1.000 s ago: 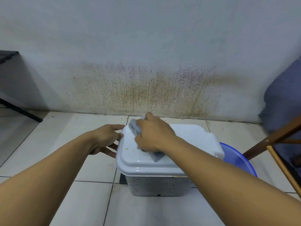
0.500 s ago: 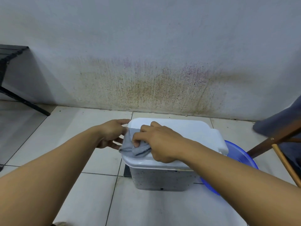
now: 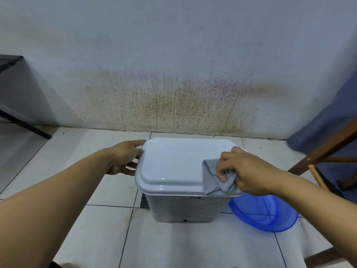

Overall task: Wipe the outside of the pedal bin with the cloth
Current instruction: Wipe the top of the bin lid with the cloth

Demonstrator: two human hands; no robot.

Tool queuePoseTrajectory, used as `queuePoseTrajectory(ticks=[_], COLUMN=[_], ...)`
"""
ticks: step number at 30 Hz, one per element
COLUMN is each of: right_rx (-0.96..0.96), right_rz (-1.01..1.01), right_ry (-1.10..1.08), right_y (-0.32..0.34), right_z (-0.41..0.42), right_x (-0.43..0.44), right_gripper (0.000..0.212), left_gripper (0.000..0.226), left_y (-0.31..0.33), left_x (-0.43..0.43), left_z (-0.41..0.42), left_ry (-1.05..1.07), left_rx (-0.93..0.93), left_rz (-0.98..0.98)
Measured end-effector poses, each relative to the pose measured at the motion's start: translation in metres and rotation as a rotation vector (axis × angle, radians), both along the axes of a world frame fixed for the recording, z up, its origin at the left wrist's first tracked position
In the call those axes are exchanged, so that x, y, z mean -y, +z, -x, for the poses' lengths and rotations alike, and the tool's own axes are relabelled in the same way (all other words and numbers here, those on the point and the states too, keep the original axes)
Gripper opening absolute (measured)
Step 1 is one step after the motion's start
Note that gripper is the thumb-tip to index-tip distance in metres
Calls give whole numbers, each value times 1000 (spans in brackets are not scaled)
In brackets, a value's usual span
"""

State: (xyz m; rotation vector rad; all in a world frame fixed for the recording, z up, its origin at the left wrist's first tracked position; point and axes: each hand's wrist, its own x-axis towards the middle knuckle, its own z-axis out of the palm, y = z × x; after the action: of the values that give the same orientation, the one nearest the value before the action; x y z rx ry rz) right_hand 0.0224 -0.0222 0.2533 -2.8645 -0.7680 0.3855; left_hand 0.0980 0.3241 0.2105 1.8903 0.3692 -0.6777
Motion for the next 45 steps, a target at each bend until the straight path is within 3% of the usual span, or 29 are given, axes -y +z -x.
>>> queuePoseTrajectory(ticks=[6,8,10,12,17,20,23,31,35,39,45], right_rx=[16,92,153,142,62,84,91,132,159,118,83], right_rz=[-2,-186,-413,-499,-142,6,45,-30,-30,-40,20], right_ry=[-177,-318,-492,-546,-454,-479,-456,-156,-2,-60,-385], right_y=[0,5,15,21,-1,-7,-5,-13,-19,-20,-10], right_z=[0,-3,-7,-13,-24,-38,-48,-37,-19,-12,-15], right_x=[65,72,72,64,27,0,-35,-153,-166,-129,-40], right_gripper=[42,51,48,40,32,15,12,55,46,43,37], left_gripper=[48,47,47,46,44,37,36,35,40,40,42], left_y=[0,1,1,3,6,8,9,6,4,2,3], left_x=[1,0,-1,0,-1,0,0,-4,-3,-2,-2], left_z=[0,1,1,2,3,3,3,0,0,0,0], left_ry=[-5,-7,-9,-5,22,2,-2,-38,-72,-49,-49], left_rx=[6,8,11,15,21,23,22,23,17,15,10], left_rz=[-15,-15,-16,-12,-10,-29,-22,-7,-46,-47,-52])
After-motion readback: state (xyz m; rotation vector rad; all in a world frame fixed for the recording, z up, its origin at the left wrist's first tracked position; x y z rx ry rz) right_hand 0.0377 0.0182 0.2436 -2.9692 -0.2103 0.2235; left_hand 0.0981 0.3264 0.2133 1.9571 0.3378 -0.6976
